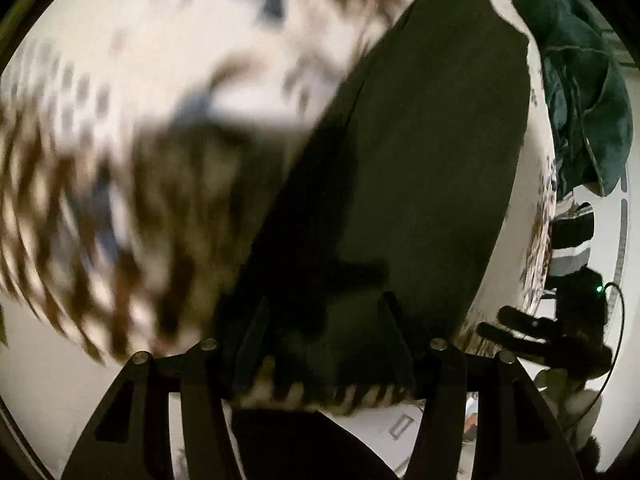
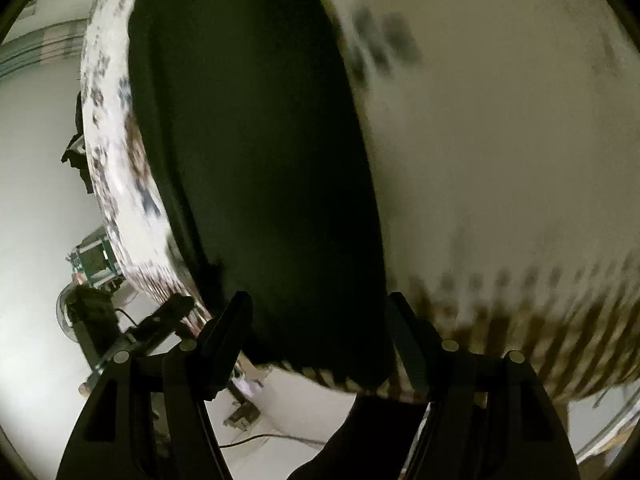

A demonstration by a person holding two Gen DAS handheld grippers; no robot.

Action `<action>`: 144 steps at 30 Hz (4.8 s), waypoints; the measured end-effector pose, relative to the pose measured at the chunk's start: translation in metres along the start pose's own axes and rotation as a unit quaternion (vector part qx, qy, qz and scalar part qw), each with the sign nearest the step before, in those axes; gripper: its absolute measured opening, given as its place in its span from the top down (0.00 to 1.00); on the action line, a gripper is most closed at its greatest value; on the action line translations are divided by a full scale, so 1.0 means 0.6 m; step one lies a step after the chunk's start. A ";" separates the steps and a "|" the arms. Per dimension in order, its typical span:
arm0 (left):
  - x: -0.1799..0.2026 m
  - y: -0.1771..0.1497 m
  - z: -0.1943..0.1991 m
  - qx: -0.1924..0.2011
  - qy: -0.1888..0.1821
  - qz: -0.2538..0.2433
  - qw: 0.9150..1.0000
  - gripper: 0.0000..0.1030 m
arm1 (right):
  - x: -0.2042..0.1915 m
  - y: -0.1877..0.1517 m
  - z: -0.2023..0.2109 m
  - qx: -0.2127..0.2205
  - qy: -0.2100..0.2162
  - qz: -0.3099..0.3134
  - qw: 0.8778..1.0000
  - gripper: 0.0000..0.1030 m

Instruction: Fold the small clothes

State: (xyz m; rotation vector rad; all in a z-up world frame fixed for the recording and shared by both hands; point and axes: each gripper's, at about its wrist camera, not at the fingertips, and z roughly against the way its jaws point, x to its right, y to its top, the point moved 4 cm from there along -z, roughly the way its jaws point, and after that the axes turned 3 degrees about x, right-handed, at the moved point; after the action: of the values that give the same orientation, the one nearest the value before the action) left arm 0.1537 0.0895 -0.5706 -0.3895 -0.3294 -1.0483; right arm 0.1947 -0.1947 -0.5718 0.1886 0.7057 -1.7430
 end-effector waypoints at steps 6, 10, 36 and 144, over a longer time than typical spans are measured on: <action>-0.015 -0.078 -0.017 0.014 -0.036 0.029 0.999 0.47 | 0.063 -0.097 -0.050 0.004 -0.004 -0.034 0.999 0.31; -0.012 -0.088 -0.010 0.048 -0.039 0.019 0.998 0.47 | 0.077 -0.113 -0.052 0.018 -0.004 -0.038 0.999 0.31; -0.011 -0.078 0.085 0.180 -0.033 -0.005 0.983 0.94 | 0.068 -0.125 -0.089 0.050 0.032 0.006 0.998 0.92; -0.094 -0.066 -0.003 0.106 -0.059 -0.005 0.993 0.93 | 0.050 -0.088 -0.110 0.040 0.068 -0.037 0.996 0.41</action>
State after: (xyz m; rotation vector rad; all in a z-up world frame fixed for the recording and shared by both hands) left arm 0.0930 0.1144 -0.5911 -0.2601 -0.5444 -0.9919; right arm 0.1216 -0.1766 -0.6202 0.3431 0.7500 -1.8435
